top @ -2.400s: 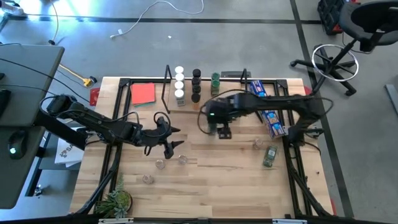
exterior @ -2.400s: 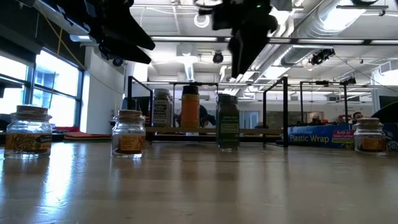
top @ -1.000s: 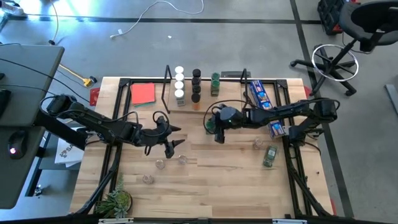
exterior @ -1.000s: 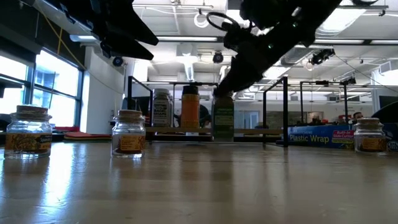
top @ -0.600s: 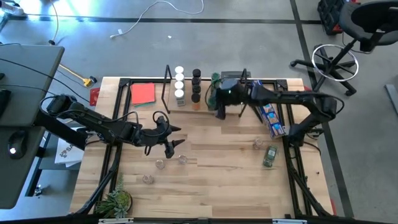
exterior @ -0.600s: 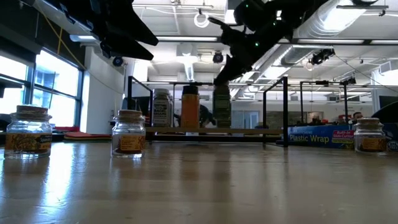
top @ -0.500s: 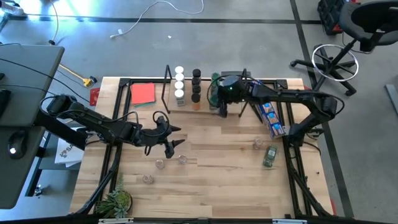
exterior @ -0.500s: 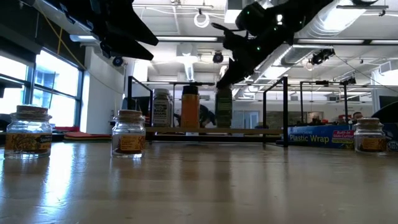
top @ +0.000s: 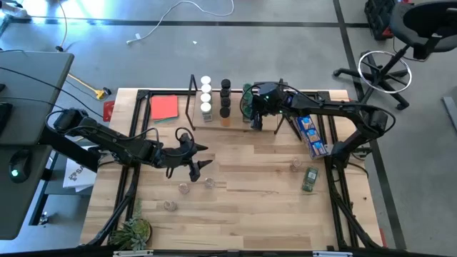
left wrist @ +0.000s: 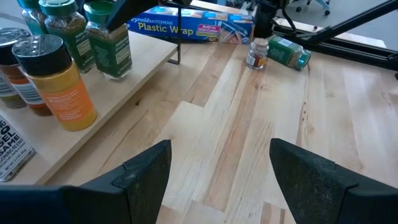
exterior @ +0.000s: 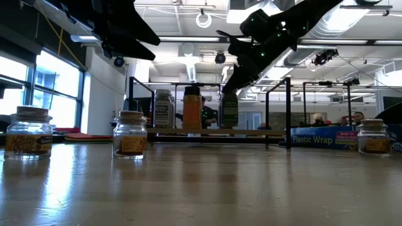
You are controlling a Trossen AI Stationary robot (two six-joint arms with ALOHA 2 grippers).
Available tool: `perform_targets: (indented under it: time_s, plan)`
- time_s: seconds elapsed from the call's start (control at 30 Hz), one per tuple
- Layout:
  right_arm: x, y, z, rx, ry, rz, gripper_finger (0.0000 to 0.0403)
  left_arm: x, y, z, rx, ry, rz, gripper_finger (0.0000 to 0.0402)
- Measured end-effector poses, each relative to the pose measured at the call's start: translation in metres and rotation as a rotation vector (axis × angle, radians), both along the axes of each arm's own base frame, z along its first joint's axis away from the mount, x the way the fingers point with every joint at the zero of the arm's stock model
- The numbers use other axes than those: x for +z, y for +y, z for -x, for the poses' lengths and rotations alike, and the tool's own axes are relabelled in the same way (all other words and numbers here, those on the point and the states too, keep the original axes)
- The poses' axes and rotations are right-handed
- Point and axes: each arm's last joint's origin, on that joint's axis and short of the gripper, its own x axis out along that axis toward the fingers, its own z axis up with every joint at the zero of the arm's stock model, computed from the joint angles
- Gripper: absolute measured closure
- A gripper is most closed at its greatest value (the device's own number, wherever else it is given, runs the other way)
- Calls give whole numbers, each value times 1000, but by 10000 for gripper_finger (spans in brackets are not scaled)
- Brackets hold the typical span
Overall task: Shelf spices
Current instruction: Put the green seasoning bottle on the shelf aligned with the other green seasoning bottles
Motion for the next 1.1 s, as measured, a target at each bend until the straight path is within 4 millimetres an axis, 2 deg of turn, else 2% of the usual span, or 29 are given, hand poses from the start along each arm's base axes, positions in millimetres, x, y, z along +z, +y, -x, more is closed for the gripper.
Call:
perform_targets:
  time_s: [0.3,0.53,0.8,1.1]
  plan:
    - [0,-1,0,17,8,24,183,0,0,0,0,-1,0,133]
    - [-12,-5,-7,17,22,18,180,0,0,0,1,-1,0,133]
    - [-17,-6,-8,48,43,62,146,0,0,0,0,-1,1,133]
    - [5,-9,-13,40,41,105,132,0,0,0,-1,-1,1,133]
